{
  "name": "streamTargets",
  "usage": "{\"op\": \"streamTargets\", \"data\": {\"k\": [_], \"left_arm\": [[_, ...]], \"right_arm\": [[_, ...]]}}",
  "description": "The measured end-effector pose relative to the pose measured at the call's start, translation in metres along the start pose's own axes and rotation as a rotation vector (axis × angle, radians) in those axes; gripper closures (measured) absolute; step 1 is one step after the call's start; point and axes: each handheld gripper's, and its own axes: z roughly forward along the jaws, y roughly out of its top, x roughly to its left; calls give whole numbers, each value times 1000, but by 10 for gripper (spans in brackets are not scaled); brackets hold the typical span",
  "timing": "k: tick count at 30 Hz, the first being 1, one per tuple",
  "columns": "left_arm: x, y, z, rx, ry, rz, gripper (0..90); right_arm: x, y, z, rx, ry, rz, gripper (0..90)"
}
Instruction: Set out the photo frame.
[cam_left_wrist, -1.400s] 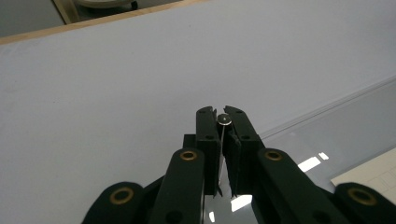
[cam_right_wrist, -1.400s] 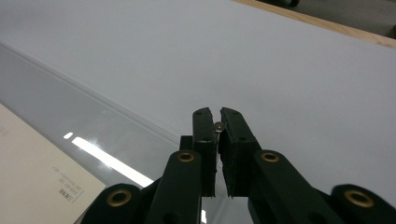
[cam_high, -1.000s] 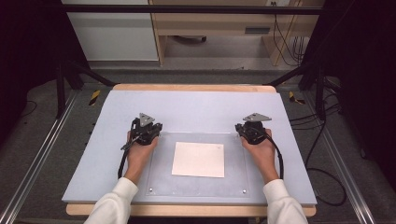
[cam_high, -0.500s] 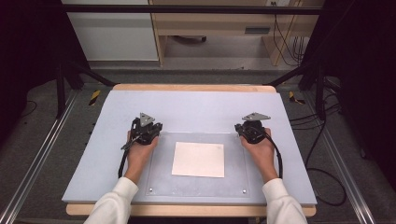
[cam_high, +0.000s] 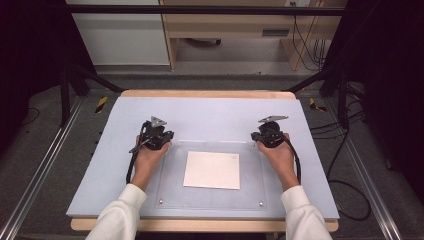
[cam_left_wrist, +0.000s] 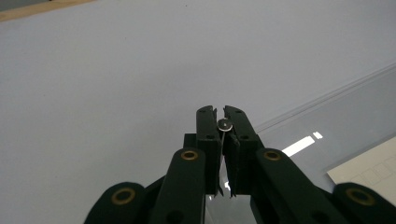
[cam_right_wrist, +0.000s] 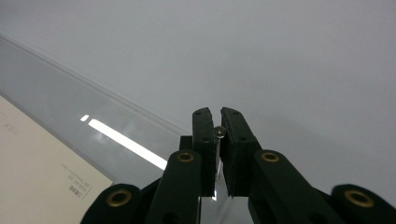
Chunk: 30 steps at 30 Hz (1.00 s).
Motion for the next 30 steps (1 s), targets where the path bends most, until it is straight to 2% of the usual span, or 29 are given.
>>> {"op": "streamTargets", "data": {"k": [2, 9, 16, 22, 30], "left_arm": [[1, 2, 0, 13, -8, -2, 847], [6, 7, 2, 51, -35, -1, 847], [13, 18, 6, 129, -73, -11, 847], [14, 19, 7, 132, -82, -25, 847], [14, 21, 8, 153, -81, -35, 848]], "right_arm": [[-4, 3, 1, 19, 23, 9, 847], [-5, 9, 3, 64, 32, 18, 849], [-12, 14, 7, 86, 69, 55, 847], [-16, 15, 8, 87, 92, 83, 840], [-15, 14, 7, 85, 96, 83, 835]]}}
